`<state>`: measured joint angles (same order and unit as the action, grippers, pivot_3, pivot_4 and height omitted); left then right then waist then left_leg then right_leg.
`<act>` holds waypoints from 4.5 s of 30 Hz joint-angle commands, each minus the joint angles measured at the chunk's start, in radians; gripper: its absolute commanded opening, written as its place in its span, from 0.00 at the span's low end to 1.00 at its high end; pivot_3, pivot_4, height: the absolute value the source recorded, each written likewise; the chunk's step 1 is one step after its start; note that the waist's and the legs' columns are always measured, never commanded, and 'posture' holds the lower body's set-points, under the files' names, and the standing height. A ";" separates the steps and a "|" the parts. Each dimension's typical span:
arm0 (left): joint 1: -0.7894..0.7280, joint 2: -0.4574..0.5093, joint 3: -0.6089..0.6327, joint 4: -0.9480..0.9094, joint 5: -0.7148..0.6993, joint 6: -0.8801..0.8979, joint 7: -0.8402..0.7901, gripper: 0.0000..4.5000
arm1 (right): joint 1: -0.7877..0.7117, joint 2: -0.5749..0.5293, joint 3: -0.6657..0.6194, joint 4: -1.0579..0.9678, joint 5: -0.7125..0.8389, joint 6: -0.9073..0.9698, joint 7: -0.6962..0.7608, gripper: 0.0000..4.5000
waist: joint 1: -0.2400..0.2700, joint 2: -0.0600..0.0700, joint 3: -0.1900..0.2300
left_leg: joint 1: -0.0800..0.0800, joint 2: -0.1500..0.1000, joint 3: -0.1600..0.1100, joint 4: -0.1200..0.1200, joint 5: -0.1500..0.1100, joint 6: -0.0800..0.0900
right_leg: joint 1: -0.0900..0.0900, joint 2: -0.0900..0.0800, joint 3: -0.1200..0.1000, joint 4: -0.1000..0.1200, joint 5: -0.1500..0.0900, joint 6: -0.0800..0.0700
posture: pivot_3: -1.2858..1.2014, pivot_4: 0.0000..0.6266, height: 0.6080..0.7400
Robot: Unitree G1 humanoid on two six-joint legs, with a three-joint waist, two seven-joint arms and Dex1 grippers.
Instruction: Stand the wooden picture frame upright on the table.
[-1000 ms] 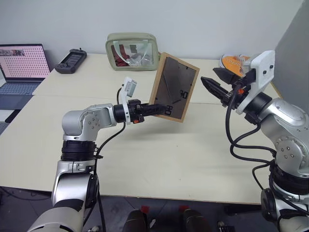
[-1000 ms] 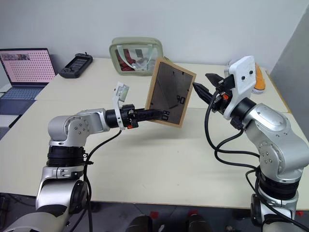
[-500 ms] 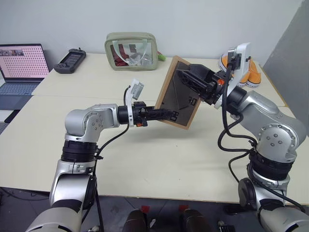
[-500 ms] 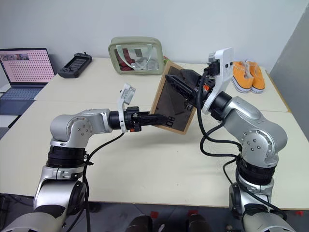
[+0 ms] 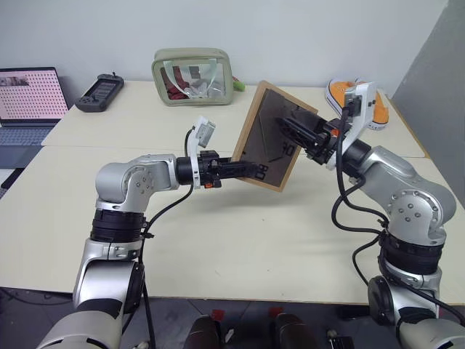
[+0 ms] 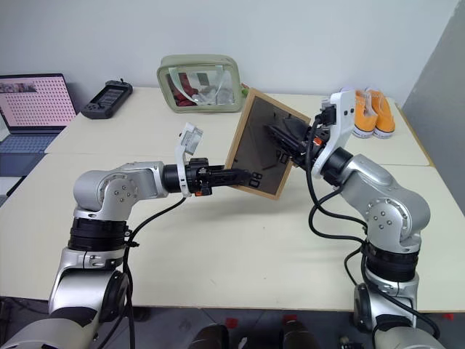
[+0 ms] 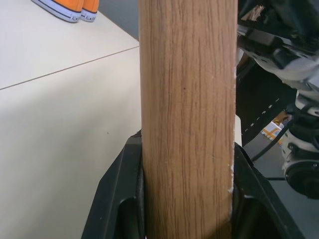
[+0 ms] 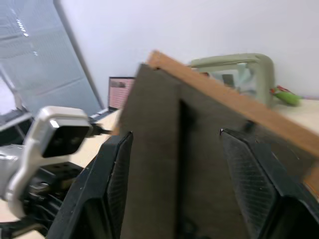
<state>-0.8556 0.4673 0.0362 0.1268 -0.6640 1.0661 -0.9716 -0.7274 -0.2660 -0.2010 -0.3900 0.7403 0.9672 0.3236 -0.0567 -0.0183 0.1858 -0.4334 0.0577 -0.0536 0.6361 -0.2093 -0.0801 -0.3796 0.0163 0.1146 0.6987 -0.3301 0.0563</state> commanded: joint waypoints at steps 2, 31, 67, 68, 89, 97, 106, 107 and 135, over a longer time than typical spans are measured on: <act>-0.058 -0.014 0.000 0.029 0.002 -0.067 -0.022 0.29 | -0.032 0.030 -0.002 -0.057 0.060 0.006 -0.057 0.65 | 0.000 0.000 0.000 | 0.000 0.000 0.000 0.000 0.000 0.000 | 0.000 0.000 0.000 0.000 0.000 0.000 | 0.52 0.24 1.00; -0.192 0.055 0.006 0.224 0.032 0.040 -0.127 0.29 | 0.341 -0.620 0.160 -0.009 -0.510 -0.633 0.175 0.65 | 0.007 0.000 0.001 | -0.005 -0.003 0.002 -0.006 0.000 0.000 | -0.008 -0.001 0.002 -0.003 -0.001 -0.001 | 0.52 0.24 1.00; -0.093 0.101 0.118 0.011 -0.471 0.548 0.291 0.29 | 0.037 -0.502 0.472 0.768 -1.754 -1.816 -0.782 0.65 | -0.003 -0.001 0.002 | 0.001 -0.006 0.000 0.005 0.007 -0.006 | -0.006 -0.002 0.006 0.017 -0.001 -0.001 | 0.52 0.24 1.00; -0.095 0.100 0.116 0.012 -0.479 0.548 0.295 0.29 | 0.027 -0.494 0.481 0.775 -1.762 -1.814 -0.791 0.65 | -0.003 -0.001 0.002 | 0.001 -0.007 0.000 0.005 0.007 -0.006 | -0.006 -0.003 0.006 0.017 -0.001 -0.001 | 0.52 0.24 1.00; -0.070 0.131 0.118 0.004 -0.610 0.548 0.404 0.29 | -0.119 -0.573 0.591 0.917 -1.851 -1.909 -0.997 0.57 | -0.010 -0.001 0.002 | 0.001 -0.010 -0.001 0.005 0.007 -0.005 | -0.005 -0.005 0.006 0.018 -0.001 -0.001 | 0.52 0.24 1.00; -0.090 0.130 0.124 0.036 -0.599 0.548 0.412 0.29 | -0.119 -0.556 0.600 0.887 -1.842 -1.898 -1.004 0.30 | -0.010 -0.001 0.002 | 0.001 -0.010 -0.002 0.006 0.007 -0.005 | -0.005 -0.005 0.005 0.018 -0.001 -0.001 | 0.52 0.24 1.00; -0.071 0.133 0.117 0.009 -0.567 0.540 0.389 0.29 | -0.099 -0.548 0.593 0.873 -1.822 -1.868 -0.990 0.30 | -0.010 -0.001 0.002 | 0.001 -0.010 -0.002 0.006 0.007 -0.005 | -0.005 -0.005 0.005 0.018 -0.001 -0.001 | 0.52 0.24 1.00; -0.069 0.134 0.117 0.008 -0.561 0.537 0.384 0.29 | -0.097 -0.548 0.592 0.872 -1.816 -1.869 -0.985 0.30 | -0.010 -0.001 0.002 | 0.001 -0.010 -0.002 0.006 0.007 -0.005 | -0.005 -0.005 0.005 0.018 -0.001 -0.001 | 0.52 0.24 1.00; 0.362 0.222 0.498 -0.695 -0.502 0.121 0.480 0.64 | -0.228 -0.418 0.621 1.339 -1.506 -2.124 -0.676 0.30 | -0.037 -0.002 0.002 | 0.005 -0.010 0.002 0.004 0.007 -0.005 | -0.001 -0.009 0.007 0.015 -0.001 -0.001 | 0.52 0.24 1.00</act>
<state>-0.5640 0.6814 0.4739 -0.4569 -1.1367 1.2143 -0.5244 -0.9061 -0.7147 0.4469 0.8856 -0.9180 -1.0879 -0.4588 -0.0933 -0.0202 0.1877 -0.4279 0.0473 -0.0522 0.6398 -0.2029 -0.0850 -0.3792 0.0073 0.1203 0.7139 -0.3308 0.0549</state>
